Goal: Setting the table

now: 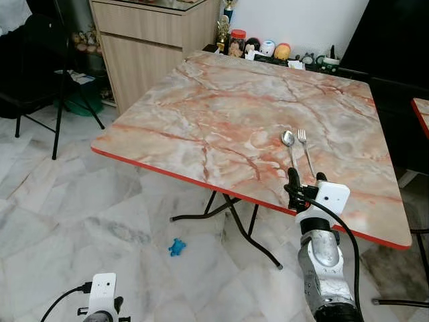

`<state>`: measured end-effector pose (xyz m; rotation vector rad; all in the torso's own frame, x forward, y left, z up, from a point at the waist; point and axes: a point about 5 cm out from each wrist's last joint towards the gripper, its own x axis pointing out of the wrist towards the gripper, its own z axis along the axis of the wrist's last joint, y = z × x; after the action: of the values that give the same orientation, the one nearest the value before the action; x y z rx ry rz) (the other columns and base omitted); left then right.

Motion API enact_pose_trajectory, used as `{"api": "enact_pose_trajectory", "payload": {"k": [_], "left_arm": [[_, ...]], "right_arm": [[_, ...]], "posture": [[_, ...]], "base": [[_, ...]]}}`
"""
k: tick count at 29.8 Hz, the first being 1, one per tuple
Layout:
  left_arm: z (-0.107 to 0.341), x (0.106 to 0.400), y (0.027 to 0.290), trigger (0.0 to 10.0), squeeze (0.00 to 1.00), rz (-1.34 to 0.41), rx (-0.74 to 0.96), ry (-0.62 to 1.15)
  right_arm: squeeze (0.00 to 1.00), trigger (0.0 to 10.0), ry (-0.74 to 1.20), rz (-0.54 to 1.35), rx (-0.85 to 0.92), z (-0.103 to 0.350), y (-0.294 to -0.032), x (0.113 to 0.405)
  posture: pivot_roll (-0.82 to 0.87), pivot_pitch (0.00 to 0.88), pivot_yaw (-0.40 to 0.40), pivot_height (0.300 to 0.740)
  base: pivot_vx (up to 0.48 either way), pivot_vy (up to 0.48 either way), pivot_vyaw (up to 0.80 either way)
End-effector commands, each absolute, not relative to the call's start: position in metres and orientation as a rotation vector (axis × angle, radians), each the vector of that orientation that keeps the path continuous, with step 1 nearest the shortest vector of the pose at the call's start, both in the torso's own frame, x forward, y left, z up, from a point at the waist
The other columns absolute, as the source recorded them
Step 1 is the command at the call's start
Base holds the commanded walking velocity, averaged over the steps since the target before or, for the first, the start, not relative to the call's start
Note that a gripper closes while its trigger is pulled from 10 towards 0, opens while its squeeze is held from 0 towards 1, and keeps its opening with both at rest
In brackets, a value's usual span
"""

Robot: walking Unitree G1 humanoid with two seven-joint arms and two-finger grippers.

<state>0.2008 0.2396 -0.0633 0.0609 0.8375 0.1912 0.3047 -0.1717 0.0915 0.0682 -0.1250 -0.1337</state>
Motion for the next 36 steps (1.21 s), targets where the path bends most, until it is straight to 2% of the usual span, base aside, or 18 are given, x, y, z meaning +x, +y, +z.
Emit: {"api": "enact_pose_trajectory", "payload": {"k": [1,36], "left_arm": [[-0.0656,0.1984,0.2367,10.0,0.00,0.196,0.051,0.850],[-0.0643,0.2026,0.2324,10.0,0.00,0.188,0.046,0.834]], "right_arm": [[0.00,10.0,-0.133,-0.139,0.064,0.0932,-0.1746,0.3049],[0.00,10.0,-0.090,-0.136,0.072,0.0885,-0.1724,0.3072]], "posture": [[0.10,0.000,-0.051,0.740],[0.10,0.000,-0.054,0.740]], "base": [[0.255,0.000,0.00],[0.280,0.000,-0.02]]}}
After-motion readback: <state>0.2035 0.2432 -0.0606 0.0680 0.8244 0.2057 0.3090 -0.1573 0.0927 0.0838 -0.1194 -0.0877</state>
